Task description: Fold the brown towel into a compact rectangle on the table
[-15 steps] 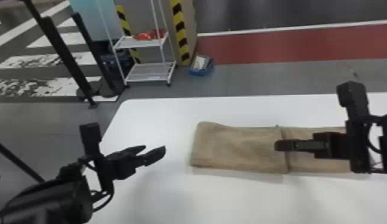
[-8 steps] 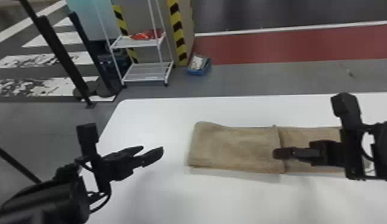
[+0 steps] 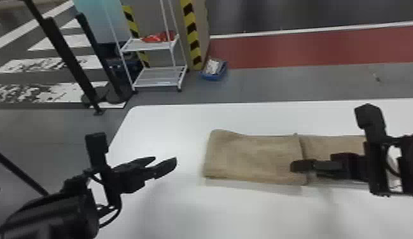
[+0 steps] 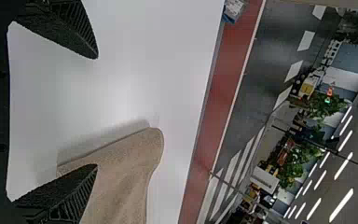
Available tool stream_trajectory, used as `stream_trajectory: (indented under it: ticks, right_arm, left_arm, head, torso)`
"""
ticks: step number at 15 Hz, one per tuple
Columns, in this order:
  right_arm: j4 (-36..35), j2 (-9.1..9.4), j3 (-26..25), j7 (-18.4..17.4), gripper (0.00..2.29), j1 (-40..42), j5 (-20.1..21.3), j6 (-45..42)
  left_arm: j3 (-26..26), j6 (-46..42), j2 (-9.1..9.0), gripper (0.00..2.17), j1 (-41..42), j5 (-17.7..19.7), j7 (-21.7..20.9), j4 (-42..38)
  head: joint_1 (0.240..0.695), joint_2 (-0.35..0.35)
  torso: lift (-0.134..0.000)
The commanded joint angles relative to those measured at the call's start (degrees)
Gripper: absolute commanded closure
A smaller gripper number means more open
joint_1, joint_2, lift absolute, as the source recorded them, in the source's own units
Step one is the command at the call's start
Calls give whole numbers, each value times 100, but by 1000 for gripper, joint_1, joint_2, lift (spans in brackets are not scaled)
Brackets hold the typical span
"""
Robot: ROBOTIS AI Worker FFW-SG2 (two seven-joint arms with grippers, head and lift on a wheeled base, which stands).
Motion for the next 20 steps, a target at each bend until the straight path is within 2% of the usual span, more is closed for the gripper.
stream_trajectory:
  ticks: [1,4,10,13,20]
  right_arm:
    - [-83,5,-46,-10,90,-55,-90,65]
    - [-48,5,-99,-63,90,-214,-117,65]
    - [471,5,-90,-63,90,-319,-205,65]
    - [646,5,-160,-63,90,-310,-583,-299]
    - [989,5,-72,-116,117,-442,-609,-879]
  left_arm:
    - [-1,12,-15,46,0,-1,0,-5]
    - [-1,12,-15,46,-9,-1,0,4]
    - [25,-5,-15,46,-9,-1,26,39]
    - [34,-23,-15,46,-26,-1,18,57]
    - [43,-93,-15,46,-26,-1,18,101]
  head:
    - [695,231]
    - [695,229]
    - [695,227]
    - [695,238]
    - [695,244]
  torso:
    - [-124]
    - [-124]
    - [-124]
    - [-124]
    - [-124]
